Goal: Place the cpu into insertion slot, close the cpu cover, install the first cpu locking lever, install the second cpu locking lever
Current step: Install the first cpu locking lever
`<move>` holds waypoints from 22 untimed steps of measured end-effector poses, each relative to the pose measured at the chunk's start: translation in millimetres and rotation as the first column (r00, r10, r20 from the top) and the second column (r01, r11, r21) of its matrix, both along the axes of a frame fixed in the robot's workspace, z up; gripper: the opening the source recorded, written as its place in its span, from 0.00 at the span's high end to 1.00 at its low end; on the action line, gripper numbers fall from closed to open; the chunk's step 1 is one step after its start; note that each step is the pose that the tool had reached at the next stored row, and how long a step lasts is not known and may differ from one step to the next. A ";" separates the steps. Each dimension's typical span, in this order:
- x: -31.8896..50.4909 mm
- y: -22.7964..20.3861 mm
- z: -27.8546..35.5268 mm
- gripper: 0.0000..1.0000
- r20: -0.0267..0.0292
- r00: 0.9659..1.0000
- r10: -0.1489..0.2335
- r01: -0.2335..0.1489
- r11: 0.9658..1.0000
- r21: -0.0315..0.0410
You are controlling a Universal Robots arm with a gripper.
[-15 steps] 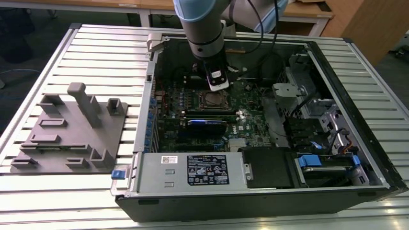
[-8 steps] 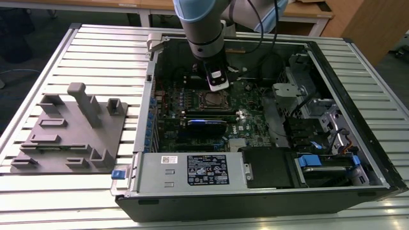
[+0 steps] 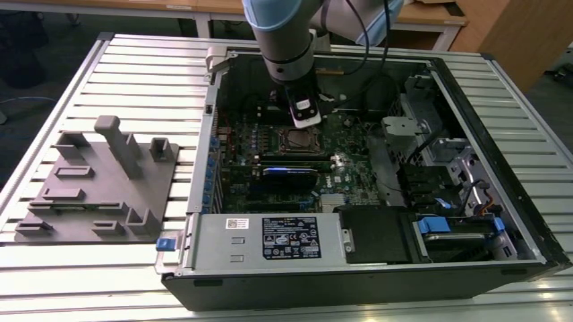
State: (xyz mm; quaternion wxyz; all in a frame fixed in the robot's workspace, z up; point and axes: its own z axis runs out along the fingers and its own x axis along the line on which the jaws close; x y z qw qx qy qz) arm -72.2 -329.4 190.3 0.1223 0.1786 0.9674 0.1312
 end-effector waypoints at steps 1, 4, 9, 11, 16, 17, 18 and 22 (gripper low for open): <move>0.0 0.0 -0.2 0.89 0.000 1.000 0.000 0.000 1.000 -0.001; 0.0 -0.1 -1.0 0.89 0.002 1.000 0.000 0.000 1.000 -0.004; 0.0 -0.1 -2.0 0.89 0.004 1.000 0.000 0.000 1.000 -0.004; 0.0 -0.1 -2.2 0.89 0.005 1.000 0.000 0.000 1.000 -0.004; 0.0 -0.1 -2.3 0.89 0.005 1.000 0.000 0.000 1.000 -0.004; 0.0 -0.2 -2.3 0.89 0.005 1.000 0.000 0.000 1.000 -0.004; 0.0 -0.4 -2.4 0.89 0.005 1.000 0.000 0.000 1.000 -0.004; 0.0 -0.9 -2.7 0.89 0.005 1.000 0.000 0.000 1.000 -0.004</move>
